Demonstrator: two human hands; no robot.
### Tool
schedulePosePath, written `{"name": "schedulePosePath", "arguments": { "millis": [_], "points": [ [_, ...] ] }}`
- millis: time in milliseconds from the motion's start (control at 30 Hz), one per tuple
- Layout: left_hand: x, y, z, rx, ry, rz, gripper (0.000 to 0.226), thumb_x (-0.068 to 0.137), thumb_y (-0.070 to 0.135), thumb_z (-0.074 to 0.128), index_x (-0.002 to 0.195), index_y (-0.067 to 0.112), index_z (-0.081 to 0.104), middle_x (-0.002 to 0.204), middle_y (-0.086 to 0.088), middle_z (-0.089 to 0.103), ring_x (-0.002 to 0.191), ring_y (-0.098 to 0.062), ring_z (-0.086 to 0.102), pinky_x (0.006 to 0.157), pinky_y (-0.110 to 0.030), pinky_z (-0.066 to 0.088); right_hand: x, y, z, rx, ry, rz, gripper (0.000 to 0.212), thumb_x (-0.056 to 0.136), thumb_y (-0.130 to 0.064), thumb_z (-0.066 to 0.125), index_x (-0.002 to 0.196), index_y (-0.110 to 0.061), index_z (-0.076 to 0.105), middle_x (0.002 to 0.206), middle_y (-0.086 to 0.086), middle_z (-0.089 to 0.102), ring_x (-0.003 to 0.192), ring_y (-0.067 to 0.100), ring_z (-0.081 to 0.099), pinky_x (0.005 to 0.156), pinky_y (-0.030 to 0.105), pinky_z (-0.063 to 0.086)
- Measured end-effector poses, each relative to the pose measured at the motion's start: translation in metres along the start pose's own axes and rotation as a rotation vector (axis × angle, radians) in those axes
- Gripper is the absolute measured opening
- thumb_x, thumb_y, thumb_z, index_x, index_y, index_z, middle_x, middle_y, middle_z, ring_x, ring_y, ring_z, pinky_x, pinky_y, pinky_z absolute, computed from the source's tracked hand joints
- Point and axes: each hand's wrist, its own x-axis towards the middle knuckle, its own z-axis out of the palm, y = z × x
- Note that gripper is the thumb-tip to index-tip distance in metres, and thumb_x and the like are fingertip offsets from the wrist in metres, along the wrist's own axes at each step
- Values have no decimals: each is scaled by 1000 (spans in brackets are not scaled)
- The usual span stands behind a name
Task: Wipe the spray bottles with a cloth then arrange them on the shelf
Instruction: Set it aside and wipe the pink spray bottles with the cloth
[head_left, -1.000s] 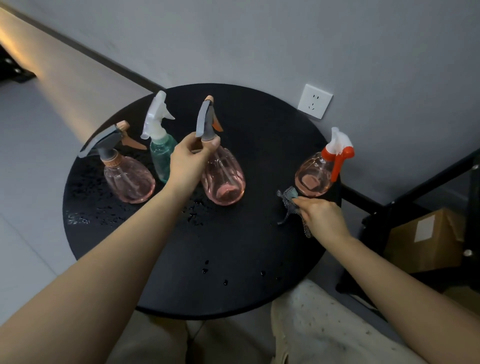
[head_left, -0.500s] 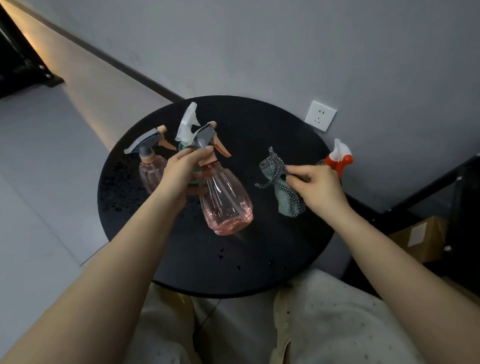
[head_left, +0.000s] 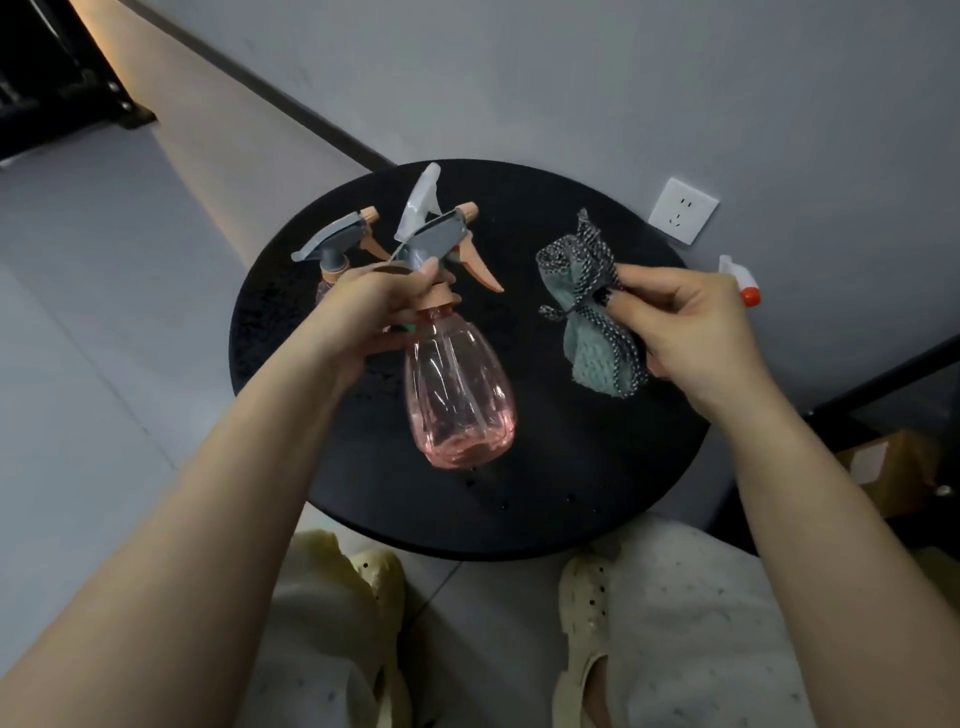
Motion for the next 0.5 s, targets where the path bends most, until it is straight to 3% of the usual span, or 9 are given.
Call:
{"name": "schedulePosePath", "arguments": {
  "millis": [133, 233, 300, 400, 500],
  "points": [
    [-4, 1, -4, -13, -32, -11, 16, 93, 28, 54, 94, 17, 65, 83, 1, 74, 61, -6, 66, 59, -22, 53, -6, -12, 8, 9, -59, -80, 41, 86, 0, 64, 89, -40, 73, 90, -21, 71, 90, 2, 68, 75, 16, 51],
    [-4, 0, -2, -25, -47, -22, 21, 92, 29, 55, 77, 19, 64, 58, 6, 67, 55, -5, 63, 59, -21, 52, -12, -15, 23, -28, -132, -140, 37, 85, 0, 64, 99, -33, 70, 95, -26, 68, 95, -1, 66, 82, 16, 50],
    [-5, -2, 1, -21, -57, -23, 29, 92, 26, 55, 64, 19, 62, 48, 8, 60, 49, -4, 59, 53, -19, 51, -16, -15, 36, -47, -175, -200, 34, 85, 1, 64, 105, -26, 69, 102, -21, 68, 102, 0, 64, 87, 18, 50],
    [-2, -7, 4, -12, -15, -22, 18, 90, 15, 54, 73, 13, 59, 52, 8, 63, 49, -5, 61, 47, -19, 51, -17, -10, 54, -170, -229, -318, 31, 85, 1, 63, 113, -14, 67, 114, -6, 66, 110, 2, 59, 95, 17, 45],
    [-1, -9, 6, -4, 3, -13, 16, 91, 15, 54, 76, 12, 60, 49, 8, 61, 45, -4, 60, 42, -17, 47, -14, -1, 63, -262, -341, -334, 33, 89, -3, 59, 119, -17, 65, 121, -4, 56, 115, 1, 50, 98, 12, 38]
  ]
}}
